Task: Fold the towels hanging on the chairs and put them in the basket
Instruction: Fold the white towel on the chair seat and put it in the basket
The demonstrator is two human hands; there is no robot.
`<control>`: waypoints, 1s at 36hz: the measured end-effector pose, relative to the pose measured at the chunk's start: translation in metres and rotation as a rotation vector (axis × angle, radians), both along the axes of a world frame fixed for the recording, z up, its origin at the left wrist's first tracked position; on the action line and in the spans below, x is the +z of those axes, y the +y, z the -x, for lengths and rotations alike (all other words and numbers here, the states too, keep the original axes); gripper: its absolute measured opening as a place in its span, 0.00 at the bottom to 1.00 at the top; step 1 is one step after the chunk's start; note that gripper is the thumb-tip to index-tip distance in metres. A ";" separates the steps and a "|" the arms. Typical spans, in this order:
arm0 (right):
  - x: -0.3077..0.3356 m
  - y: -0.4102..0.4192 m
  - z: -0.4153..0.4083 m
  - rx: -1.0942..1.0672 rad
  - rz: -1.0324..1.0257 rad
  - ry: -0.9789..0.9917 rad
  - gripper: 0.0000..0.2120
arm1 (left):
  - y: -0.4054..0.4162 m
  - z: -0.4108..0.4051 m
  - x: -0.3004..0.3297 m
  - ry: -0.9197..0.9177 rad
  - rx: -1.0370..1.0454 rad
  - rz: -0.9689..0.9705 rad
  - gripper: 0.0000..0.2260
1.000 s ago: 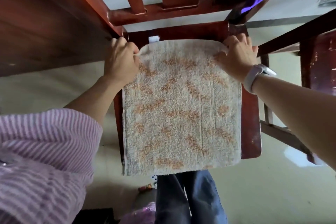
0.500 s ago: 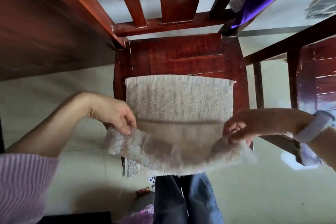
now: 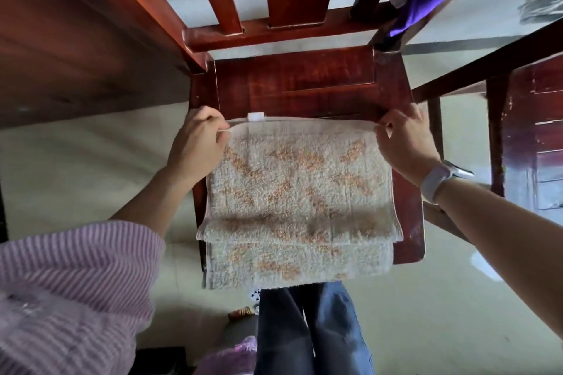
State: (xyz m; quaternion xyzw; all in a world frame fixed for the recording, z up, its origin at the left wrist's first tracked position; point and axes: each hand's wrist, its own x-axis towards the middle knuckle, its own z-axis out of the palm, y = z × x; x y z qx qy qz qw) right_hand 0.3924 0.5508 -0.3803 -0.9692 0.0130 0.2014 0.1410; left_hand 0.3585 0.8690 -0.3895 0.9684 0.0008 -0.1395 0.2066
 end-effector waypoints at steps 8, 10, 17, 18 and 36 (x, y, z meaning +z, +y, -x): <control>0.005 0.005 0.003 -0.030 -0.062 0.091 0.11 | 0.004 -0.009 0.002 0.145 0.063 0.042 0.09; 0.006 0.004 0.003 -0.050 -0.090 0.110 0.10 | 0.006 -0.008 0.004 0.146 0.038 0.020 0.09; 0.016 -0.008 0.004 -0.027 -0.132 0.204 0.09 | 0.010 0.002 0.022 0.096 0.126 0.123 0.07; 0.018 -0.011 0.005 -0.024 -0.139 0.196 0.09 | 0.012 0.002 0.026 0.104 0.127 0.136 0.08; 0.138 -0.046 0.058 0.036 -0.248 -0.188 0.06 | 0.011 0.031 0.141 -0.095 -0.003 0.236 0.05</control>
